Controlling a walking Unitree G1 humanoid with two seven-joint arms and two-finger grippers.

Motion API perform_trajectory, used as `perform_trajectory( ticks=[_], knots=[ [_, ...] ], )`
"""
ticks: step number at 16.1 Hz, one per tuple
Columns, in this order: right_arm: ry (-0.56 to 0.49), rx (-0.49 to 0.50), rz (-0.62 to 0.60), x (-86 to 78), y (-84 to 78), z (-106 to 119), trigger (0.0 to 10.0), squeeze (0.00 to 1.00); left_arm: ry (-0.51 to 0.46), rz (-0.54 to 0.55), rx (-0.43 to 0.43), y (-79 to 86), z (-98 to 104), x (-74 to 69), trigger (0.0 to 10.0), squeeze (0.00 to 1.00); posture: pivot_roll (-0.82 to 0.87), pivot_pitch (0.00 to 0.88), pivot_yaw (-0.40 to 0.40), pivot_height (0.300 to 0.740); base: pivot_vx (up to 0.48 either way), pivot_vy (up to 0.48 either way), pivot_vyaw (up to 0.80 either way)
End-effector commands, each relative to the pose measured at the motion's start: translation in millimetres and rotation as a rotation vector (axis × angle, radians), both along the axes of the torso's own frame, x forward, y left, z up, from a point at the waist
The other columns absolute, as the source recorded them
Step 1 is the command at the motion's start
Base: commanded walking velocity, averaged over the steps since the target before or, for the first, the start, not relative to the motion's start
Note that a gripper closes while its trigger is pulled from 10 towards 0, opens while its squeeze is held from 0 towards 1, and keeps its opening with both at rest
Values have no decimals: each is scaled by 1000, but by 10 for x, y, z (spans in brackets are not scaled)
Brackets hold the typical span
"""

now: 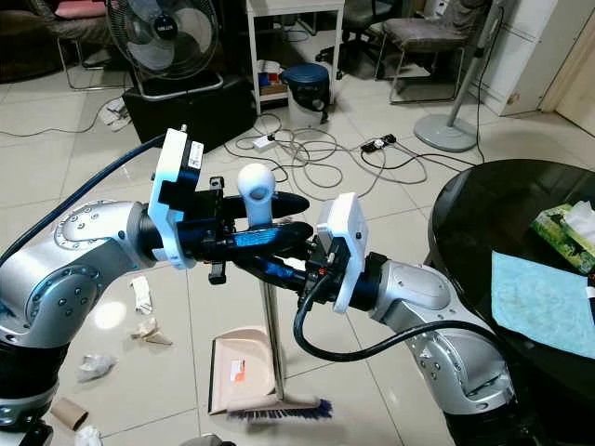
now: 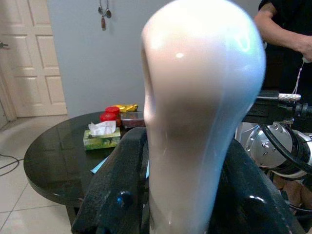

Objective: Sweep floor

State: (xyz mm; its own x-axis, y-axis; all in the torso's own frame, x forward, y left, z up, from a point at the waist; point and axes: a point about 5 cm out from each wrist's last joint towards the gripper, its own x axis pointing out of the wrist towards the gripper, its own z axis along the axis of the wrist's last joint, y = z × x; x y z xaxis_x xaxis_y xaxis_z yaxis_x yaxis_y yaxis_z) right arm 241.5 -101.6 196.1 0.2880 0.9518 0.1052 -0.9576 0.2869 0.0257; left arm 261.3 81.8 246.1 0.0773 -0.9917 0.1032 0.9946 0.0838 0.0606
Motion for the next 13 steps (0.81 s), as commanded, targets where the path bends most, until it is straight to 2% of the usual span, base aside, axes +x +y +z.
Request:
perform_trajectory(
  ticks=[1,2,3,4,5,6,13],
  knots=[
    [-35,5,9,-9,10,63,0,0,-10,-7,12,-9,2,6,10000,0,-112,37,50,740,0,0,0],
    [-35,5,9,-8,10,63,0,0,-11,-8,12,-9,2,5,9804,0,-112,37,50,740,0,0,0],
    [-36,5,9,-7,11,64,0,0,-10,-8,12,-9,0,5,8118,0,-112,37,50,740,0,0,0],
    [-36,5,9,-7,12,65,0,0,-10,-8,12,-8,0,5,5725,0,-112,37,50,740,0,0,0],
    [-36,6,9,-4,12,66,0,0,-10,-9,10,-7,2,7,4000,0,-112,35,50,740,0,0,0],
    [-37,6,9,-1,12,67,0,0,-7,-11,4,-4,7,10,0,0,-112,35,50,740,0,0,0],
    [-40,3,4,6,-6,73,0,0,5,-13,-28,5,38,24,0,0,-114,33,48,740,0,0,0]
  ],
)
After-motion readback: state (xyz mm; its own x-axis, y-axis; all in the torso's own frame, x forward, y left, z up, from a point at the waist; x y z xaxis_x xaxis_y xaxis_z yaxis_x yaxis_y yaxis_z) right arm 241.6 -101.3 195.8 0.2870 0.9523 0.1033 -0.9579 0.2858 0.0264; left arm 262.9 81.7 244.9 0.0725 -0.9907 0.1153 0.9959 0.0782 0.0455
